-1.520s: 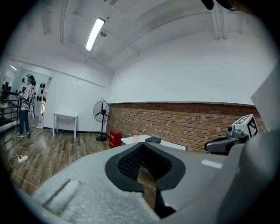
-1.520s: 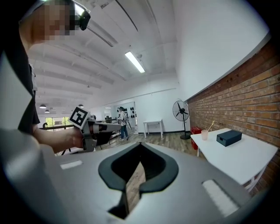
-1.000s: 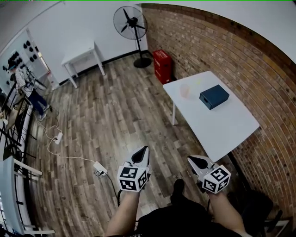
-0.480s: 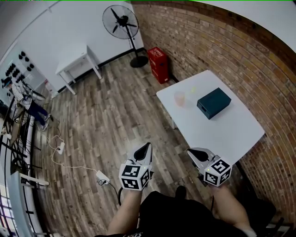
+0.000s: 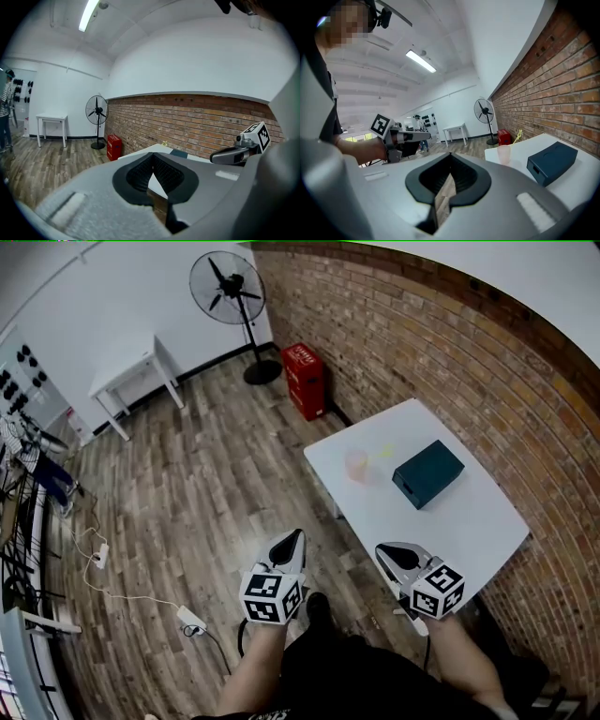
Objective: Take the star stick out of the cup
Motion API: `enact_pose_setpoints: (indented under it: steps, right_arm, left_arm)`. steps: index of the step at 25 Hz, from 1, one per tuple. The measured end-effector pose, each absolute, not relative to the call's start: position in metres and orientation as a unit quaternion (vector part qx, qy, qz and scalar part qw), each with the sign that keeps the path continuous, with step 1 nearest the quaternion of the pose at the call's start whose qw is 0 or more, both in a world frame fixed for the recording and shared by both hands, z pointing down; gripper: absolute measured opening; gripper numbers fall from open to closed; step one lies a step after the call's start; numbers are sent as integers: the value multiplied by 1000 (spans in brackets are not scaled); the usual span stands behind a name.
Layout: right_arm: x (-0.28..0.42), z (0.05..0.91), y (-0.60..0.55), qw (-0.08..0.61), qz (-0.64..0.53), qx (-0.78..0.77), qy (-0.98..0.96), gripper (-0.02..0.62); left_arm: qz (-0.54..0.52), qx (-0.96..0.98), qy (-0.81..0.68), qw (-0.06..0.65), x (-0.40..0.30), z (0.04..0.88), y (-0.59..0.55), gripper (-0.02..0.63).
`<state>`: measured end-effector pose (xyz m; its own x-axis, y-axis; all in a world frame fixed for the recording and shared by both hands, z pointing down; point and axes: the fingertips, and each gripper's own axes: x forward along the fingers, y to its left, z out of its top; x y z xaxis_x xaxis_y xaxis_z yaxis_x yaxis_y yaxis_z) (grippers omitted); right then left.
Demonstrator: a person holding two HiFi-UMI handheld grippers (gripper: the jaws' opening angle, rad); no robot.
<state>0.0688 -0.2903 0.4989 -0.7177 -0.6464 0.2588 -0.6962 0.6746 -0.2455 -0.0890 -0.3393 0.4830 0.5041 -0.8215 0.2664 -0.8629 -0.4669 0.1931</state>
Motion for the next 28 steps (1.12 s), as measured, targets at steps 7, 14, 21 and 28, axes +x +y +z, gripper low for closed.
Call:
enact_pose_setpoints:
  steps: [7, 14, 21, 28]
  right_arm:
    - [53, 483, -407, 61, 164, 427, -887, 2]
    - [46, 489, -473, 66, 166, 478, -860, 2]
    - [77, 524, -508, 74, 210, 530, -818, 51]
    - [111, 571, -540, 80, 264, 549, -789, 88]
  left_arm:
    - [58, 883, -445, 140, -95, 472, -447, 8]
    - [56, 899, -408, 146, -103, 481, -525, 8]
    - [65, 913, -370, 158, -71, 494, -568, 8]
    - [95, 915, -350, 177, -34, 513, -598, 8]
